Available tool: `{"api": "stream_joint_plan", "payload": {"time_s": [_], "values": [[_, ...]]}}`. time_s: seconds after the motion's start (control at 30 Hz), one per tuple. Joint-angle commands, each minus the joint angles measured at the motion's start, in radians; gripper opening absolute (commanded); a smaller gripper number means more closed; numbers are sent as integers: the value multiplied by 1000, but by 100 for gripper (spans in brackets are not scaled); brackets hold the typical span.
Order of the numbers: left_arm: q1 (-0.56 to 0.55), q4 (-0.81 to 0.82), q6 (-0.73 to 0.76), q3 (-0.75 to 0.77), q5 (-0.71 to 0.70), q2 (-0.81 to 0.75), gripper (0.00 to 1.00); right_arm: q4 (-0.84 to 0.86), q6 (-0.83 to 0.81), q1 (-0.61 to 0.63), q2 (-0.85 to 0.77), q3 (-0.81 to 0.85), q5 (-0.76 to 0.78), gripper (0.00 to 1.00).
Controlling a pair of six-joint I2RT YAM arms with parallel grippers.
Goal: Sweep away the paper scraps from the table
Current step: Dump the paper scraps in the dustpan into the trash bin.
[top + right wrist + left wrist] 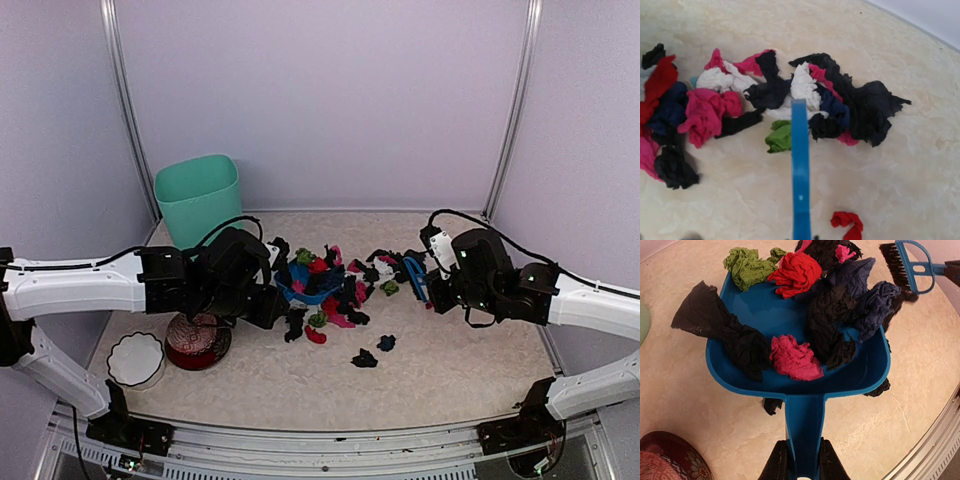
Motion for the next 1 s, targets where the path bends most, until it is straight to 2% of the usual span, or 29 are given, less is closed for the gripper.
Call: {"api": "stream_joint_plan", "payload": {"time_s": [0.0,0.97], "values": [[39,-76,23,71,-10,-38,0,26,13,-12,-23,-2,-10,0],[273,-352,171,495,-21,-32,0,66,8,-23,-14,-14,-46,0]]}}
